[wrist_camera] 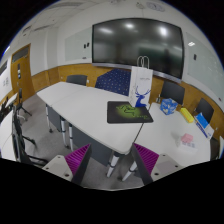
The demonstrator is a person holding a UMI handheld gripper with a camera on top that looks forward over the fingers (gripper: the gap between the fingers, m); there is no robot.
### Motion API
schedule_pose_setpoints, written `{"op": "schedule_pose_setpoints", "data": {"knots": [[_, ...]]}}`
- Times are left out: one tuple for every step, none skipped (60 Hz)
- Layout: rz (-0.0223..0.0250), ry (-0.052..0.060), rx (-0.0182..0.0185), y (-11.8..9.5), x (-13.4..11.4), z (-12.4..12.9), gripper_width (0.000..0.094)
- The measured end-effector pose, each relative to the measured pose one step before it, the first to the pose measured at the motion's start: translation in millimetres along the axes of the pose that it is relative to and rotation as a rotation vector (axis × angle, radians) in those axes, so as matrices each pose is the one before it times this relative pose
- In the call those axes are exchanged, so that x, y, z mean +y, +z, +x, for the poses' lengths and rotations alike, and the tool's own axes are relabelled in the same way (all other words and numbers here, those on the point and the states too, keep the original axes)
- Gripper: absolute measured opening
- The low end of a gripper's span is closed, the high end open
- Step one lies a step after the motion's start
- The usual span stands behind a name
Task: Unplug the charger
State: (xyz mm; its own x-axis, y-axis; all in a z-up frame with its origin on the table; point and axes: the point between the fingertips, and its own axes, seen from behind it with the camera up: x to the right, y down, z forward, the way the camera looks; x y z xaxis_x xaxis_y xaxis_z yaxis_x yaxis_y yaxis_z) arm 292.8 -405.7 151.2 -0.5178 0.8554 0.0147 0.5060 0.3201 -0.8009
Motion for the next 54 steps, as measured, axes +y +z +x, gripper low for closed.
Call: {"op": "schedule_pose_setpoints", "data": {"knots": [[-0.00009, 0.0038, 0.00448, 0.04, 0.13, 1.35, 0.0844], [0.00082, 0.0045, 0.00382, -0.01, 0.21, 1.35, 0.0851], [0.00233, 0.0043, 0.00277, -0.13, 0.02, 1.74, 0.0852], [0.0031, 0.0035, 0.00303, -0.17, 0.13, 2.34, 0.0853], [0.00351, 0.0027, 0.00483, -0.24, 0.11, 2.92, 0.0857], [0.00438, 0.003, 0.00322, 0.12, 0.67, 4.87, 0.0854], [0.00373, 0.0015, 0.00785, 0.04, 0.2, 4.15, 0.0855], [0.00383, 0.0022, 0.00891, -0.38, -0.09, 4.39, 0.0853], [0.0045, 0.003, 0.00934, 0.05, -0.31, 4.39, 0.0853], [0.00402, 0.0034, 0.00862, 0.2, -0.12, 4.68, 0.0857], [0.00318, 0.0043, 0.00825, 0.47, -0.49, 3.55, 0.0855], [0.00251, 0.0041, 0.0084, 0.24, 0.29, 4.59, 0.0854], [0.00151, 0.0052, 0.00966, 0.25, 0.26, 5.27, 0.0853], [0.00073, 0.006, 0.01154, 0.12, 0.67, 5.69, 0.0857], [0.00091, 0.0069, 0.0129, 0.39, 0.84, 6.42, 0.0857], [0.00121, 0.0076, 0.01355, 0.38, 0.43, 6.99, 0.0859], [-0.00126, 0.0088, 0.01831, -1.84, -1.13, 3.5, 0.086], [0.00387, 0.0099, 0.00841, 3.69, 2.18, 10.01, 0.0852], [0.00003, 0.0101, 0.01226, 0.27, 1.33, 6.72, 0.0855], [-0.00101, 0.0109, 0.01261, 0.68, 1.13, 7.19, 0.0858], [-0.00046, 0.0107, 0.01362, 0.56, 0.94, 7.59, 0.0857], [-0.00044, 0.0111, 0.01439, 0.71, 1.01, 8.3, 0.0854], [0.00002, 0.0113, 0.01491, 1.16, 0.92, 8.14, 0.0856], [-0.00013, 0.0104, 0.01541, 1.4, 1.31, 8.25, 0.0853], [-0.00101, 0.0095, 0.01666, 2.23, 0.1, 6.35, 0.0855], [0.00057, 0.0078, 0.0159, -0.11, 1.28, 9.41, 0.0857], [0.00054, 0.0082, 0.01556, 0.88, 0.86, 8.36, 0.0858], [0.00033, 0.0086, 0.01576, 0.94, 1.04, 8.34, 0.0861], [0.00075, 0.0094, 0.01539, 0.96, 1.18, 8.17, 0.0856], [0.00063, 0.0098, 0.0147, 1.01, 1.09, 8.07, 0.0857], [0.00079, 0.0098, 0.01432, 1.5, 1.25, 8.38, 0.0857], [0.00046, 0.0093, 0.01389, 1.37, 0.87, 8.24, 0.0858], [-0.00015, 0.0094, 0.01572, 3.31, 1.41, 6.3, 0.0858], [0.00094, 0.0078, 0.0139, 0.98, 0.96, 8.11, 0.0856], [0.00076, 0.008, 0.01331, 1.75, 1.5, 7.62, 0.0856], [0.00101, 0.0087, 0.01346, 1.5, 1.19, 7.71, 0.0858], [0.00173, 0.0096, 0.01152, 2.07, 1.06, 7.05, 0.0858], [0.00234, 0.0106, 0.00996, 1.81, 1.04, 6.75, 0.0861], [0.00271, 0.0111, 0.00842, 2.2, 0.85, 5.89, 0.0863], [0.00205, 0.0099, 0.00836, 1.99, 0.6, 5.92, 0.0864], [-0.00013, 0.0089, 0.00963, 2.42, 0.43, 4.12, 0.0864], [0.00142, 0.007, 0.00672, 1.48, 1.15, 5.82, 0.0862], [0.00147, 0.0063, 0.00595, 2.66, 0.87, 4.82, 0.0861], [0.00276, 0.006, 0.00625, 2.32, 0.53, 4.63, 0.0864], [0.00346, 0.0058, 0.00686, 2.8, 0.14, 4.93, 0.0864], [0.00445, 0.0057, 0.00653, 2.65, 0.24, 4.69, 0.0865], [0.00445, 0.0051, 0.00512, 2.24, -0.14, 4.87, 0.0865], [0.00661, 0.0042, 0.00556, 2.62, -0.29, 2.72, 0.0862], [0.00668, 0.0021, 0.00403, 3.18, -0.3, 3.5, 0.0863], [0.00726, 0.0004, 0.00434, 3.32, -0.46, 3.54, 0.0865], [0.00721, 0.0004, 0.00403, 3.45, -0.74, 3.28, 0.0865], [0.00759, 0.0005, 0.00334, 3.29, -1.06, 2.98, 0.0865], [0.0074, 0.0005, 0.00334, 3.49, -0.8, 2.9, 0.0865], [0.00651, -0.0004, 0.00184, 3.68, -1.9, 4.01, 0.0864]]}}
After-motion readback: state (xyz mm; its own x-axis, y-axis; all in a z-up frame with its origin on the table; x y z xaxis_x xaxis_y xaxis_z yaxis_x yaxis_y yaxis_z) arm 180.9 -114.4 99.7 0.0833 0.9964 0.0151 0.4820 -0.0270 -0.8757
